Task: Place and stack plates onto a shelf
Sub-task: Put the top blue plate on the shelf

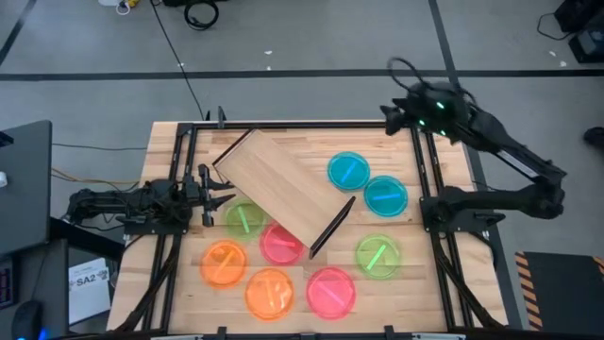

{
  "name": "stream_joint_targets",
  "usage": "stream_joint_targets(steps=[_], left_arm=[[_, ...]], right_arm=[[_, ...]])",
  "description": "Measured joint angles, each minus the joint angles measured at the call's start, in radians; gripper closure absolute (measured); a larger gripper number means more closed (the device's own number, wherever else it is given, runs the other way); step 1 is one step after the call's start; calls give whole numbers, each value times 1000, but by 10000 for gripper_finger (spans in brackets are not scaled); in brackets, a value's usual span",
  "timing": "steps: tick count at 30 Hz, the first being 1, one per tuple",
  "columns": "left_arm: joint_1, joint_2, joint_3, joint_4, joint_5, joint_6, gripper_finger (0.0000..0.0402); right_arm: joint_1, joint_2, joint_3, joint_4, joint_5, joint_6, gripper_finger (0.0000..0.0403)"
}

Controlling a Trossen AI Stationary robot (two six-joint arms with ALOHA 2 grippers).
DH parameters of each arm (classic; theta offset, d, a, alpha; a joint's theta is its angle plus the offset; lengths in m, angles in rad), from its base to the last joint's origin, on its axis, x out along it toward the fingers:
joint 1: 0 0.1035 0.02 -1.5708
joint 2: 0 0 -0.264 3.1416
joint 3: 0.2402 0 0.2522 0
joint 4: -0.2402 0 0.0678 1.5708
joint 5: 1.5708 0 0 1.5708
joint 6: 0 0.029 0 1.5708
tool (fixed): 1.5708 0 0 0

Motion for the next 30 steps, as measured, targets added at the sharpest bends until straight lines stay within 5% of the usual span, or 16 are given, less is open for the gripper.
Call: stream_joint_targets(steps=[10,30], left_arm=[[0,0,0,0,0,0,278],[0,0,0,0,0,-1,278]], right_arm=[[-269,305,27,1,-488,-3,171],[-297,697,27,-117,-504,-233,184]])
